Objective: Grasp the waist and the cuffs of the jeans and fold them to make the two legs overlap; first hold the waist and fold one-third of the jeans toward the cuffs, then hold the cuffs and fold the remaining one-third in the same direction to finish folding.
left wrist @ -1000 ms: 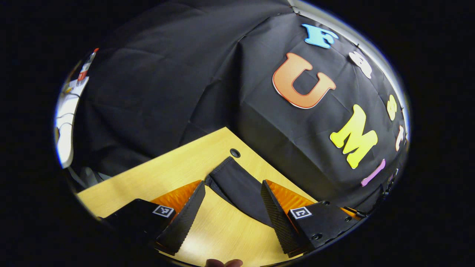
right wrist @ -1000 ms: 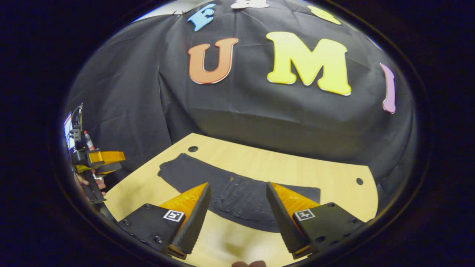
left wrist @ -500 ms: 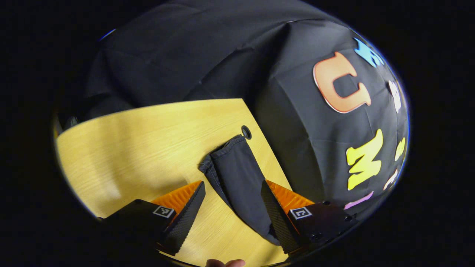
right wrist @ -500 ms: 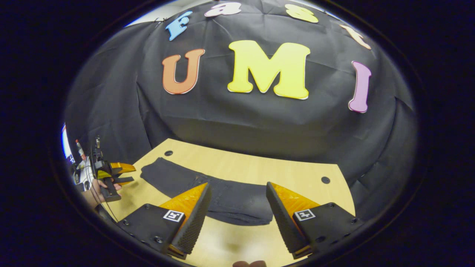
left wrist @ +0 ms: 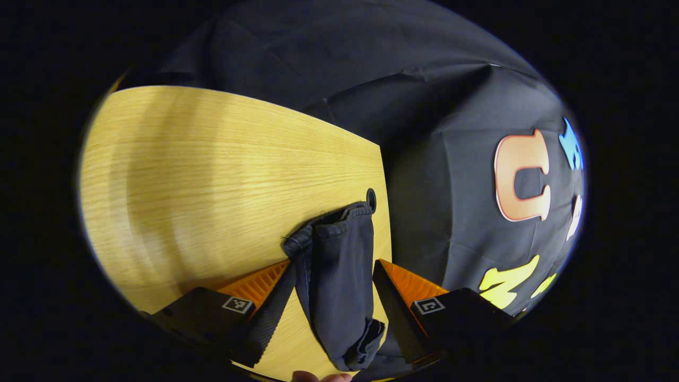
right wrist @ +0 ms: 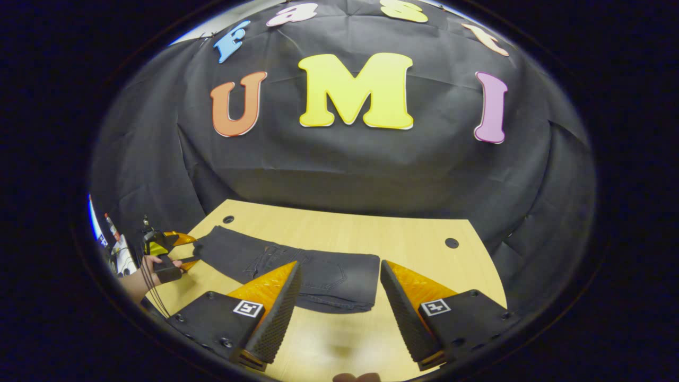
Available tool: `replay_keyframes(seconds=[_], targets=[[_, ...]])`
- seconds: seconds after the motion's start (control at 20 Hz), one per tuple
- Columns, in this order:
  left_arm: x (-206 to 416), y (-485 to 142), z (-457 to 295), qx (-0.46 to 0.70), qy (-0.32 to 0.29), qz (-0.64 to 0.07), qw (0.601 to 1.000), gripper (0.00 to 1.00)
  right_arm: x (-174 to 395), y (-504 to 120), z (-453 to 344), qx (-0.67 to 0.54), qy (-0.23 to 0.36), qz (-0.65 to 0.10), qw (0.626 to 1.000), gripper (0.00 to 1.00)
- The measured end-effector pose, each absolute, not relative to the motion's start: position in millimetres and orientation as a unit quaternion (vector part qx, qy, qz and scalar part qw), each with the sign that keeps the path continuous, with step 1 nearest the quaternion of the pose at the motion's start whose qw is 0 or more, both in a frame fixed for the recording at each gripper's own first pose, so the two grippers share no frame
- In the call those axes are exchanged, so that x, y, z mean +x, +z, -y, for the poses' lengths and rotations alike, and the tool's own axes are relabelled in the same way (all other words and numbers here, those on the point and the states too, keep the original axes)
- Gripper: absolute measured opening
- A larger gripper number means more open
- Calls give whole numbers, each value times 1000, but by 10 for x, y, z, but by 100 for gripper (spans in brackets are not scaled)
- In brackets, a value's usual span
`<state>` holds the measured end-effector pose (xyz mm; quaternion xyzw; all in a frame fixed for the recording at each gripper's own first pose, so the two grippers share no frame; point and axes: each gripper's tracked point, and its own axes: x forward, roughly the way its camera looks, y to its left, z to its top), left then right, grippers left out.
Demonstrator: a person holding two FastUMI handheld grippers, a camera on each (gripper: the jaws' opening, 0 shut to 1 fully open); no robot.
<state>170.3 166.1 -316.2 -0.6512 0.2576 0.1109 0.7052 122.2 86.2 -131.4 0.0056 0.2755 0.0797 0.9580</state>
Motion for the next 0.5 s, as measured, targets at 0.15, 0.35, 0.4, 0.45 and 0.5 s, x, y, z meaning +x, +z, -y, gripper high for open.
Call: replay_keyframes(seconds=[0.15, 0.35, 0.4, 0.45, 0.5], targets=[[1726, -3220, -1649, -646, 112, -260, 709, 90, 1221, -1341, -764, 15, 69, -281, 957, 89], [1782, -3272, -1588, -648, 109, -263, 706, 59, 1159, -1428, -615, 30, 49, -296, 954, 89], [1780, -3316, -1584, -645, 109, -266, 708, 51, 1127, -1447, -577, 30, 45, -299, 953, 89], [1778, -3344, -1572, -639, 108, -272, 711, 45, 1097, -1453, -546, 31, 42, -300, 953, 89], [1793, -3372, -1580, -633, 111, -277, 715, 34, 1061, -1460, -518, 31, 39, -301, 952, 89]])
